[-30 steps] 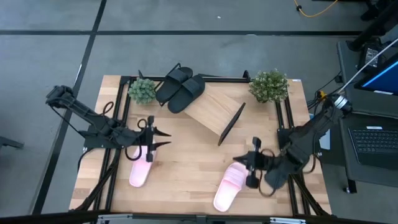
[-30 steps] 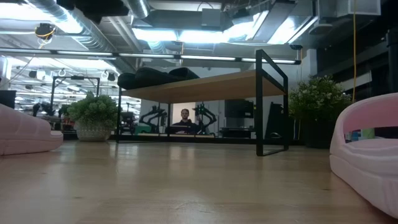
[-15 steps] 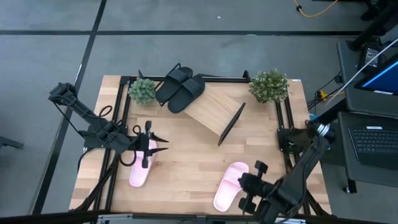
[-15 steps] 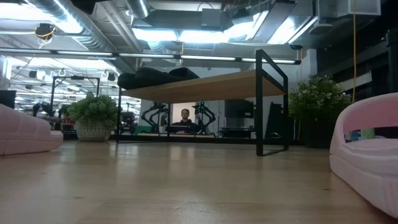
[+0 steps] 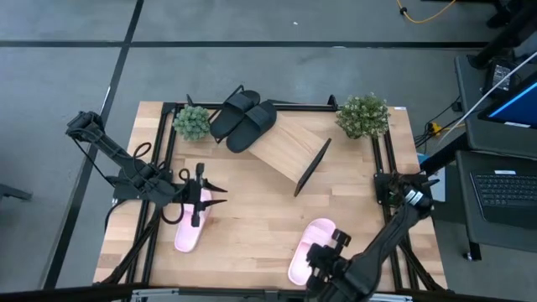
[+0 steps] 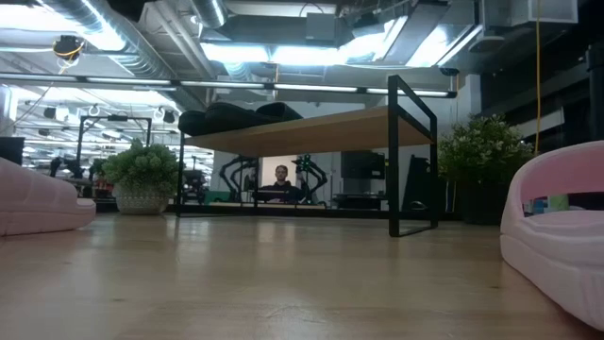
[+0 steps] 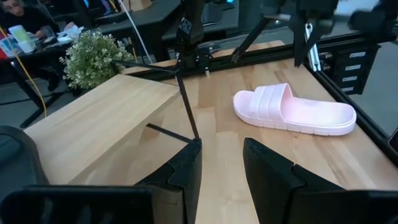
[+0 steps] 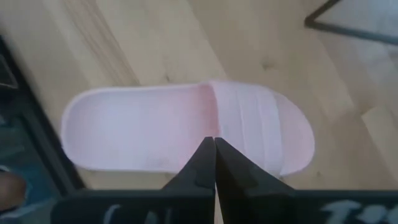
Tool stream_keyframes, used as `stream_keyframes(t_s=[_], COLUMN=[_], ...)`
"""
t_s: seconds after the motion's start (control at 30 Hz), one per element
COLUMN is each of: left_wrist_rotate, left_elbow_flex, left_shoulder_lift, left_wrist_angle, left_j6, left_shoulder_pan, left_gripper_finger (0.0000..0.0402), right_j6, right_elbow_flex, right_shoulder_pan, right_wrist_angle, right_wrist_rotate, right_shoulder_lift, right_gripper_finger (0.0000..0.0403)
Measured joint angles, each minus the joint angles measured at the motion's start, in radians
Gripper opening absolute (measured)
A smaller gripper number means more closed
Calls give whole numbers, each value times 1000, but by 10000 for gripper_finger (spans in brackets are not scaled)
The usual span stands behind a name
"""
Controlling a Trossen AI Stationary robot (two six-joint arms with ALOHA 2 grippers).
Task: Pick and place slides into the shelf
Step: Put the left pink slide on the shelf
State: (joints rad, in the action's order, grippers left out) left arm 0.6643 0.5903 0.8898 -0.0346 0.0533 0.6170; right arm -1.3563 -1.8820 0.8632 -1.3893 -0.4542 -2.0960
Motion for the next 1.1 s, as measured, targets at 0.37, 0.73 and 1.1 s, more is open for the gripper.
stream_keyframes(t_s=[0.37, 0.73, 1.1], left_wrist_rotate=[-27, -30, -30], left_elbow_flex=[-117, -210, -210], left_shoulder_lift=[0, 0, 0], left_wrist_angle=[115, 229, 229], left_j6=[75, 78, 70], left_shoulder_pan=[18, 19, 19], left_gripper_finger=[110, 110, 110], right_j6=[5, 47, 130], right_elbow_flex=[0, 0, 0], right_shoulder_pan=[-29, -53, -93], right_wrist_angle=[-4, 5, 46], right_wrist_rotate=[85, 189, 185], right_shoulder_lift=[-37, -35, -37], right_gripper_finger=[5, 40, 123])
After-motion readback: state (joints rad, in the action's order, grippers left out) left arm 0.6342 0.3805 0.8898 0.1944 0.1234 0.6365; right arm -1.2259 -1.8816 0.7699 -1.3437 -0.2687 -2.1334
